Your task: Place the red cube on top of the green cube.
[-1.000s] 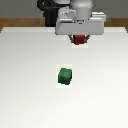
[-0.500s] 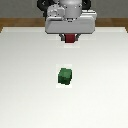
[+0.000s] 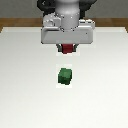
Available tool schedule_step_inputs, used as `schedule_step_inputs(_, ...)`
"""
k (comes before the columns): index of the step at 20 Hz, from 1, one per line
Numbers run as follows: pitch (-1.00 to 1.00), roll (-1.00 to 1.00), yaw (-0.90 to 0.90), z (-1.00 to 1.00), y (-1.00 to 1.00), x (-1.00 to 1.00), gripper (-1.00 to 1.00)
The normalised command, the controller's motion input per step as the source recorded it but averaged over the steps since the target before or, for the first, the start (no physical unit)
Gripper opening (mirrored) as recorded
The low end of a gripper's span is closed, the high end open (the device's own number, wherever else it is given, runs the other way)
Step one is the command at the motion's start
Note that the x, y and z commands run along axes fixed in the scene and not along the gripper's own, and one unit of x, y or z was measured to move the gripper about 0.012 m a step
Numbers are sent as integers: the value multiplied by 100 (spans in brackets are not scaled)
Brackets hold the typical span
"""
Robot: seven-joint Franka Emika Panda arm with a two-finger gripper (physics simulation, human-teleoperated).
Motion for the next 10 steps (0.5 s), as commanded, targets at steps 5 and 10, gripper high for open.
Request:
schedule_step_inputs(5, 0, 0, 0, 0, 0, 80, -100)
schedule_step_inputs(10, 0, 0, 0, 0, 0, -20, -100)
